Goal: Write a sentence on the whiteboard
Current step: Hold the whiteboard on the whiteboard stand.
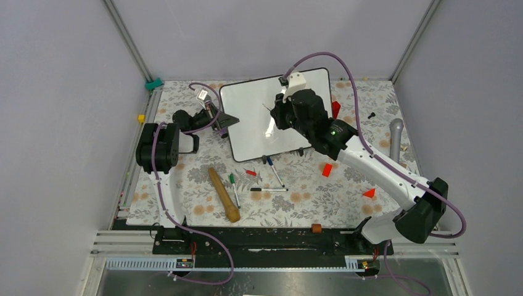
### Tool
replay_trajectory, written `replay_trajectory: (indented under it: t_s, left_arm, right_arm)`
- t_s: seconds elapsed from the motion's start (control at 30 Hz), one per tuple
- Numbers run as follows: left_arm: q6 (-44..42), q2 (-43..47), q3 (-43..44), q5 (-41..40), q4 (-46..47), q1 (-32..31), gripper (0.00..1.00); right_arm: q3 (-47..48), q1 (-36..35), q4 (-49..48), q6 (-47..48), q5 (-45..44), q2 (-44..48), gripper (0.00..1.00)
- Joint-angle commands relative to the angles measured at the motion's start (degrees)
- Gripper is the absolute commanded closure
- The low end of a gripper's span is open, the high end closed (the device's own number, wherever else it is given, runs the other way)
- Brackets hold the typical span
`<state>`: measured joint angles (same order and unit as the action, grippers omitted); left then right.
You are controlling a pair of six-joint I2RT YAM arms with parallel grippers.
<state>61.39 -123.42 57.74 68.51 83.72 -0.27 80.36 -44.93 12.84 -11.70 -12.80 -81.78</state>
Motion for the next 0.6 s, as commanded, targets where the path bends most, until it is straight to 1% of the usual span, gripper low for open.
replay_trajectory:
  t_s: [0.0, 0.2, 0.37, 0.57]
  left_arm:
    - [-2.8, 1.4, -2.69, 4.28, 0.55, -1.63, 1.0]
    - [-1.62, 1.14, -3.29, 4.92, 0.55, -2.19, 1.0]
    - [0.52, -0.63, -1.47, 5.53, 0.65, -2.27, 1.0]
    - [-0.92, -0.15, -3.71, 1.66, 0.73, -2.38, 1.0]
  right_arm:
    - [-1.18, 0.34, -3.14, 1.02, -0.3, 2.42, 1.0]
    - [-2.83, 0.34, -3.4, 1.66, -1.0, 3.35, 1.0]
    - [-3.76, 0.32, -3.68, 2.42, -1.66, 4.02, 1.0]
    - [-5.41, 0.3, -4.57, 4.37, -2.94, 6.46, 1.0]
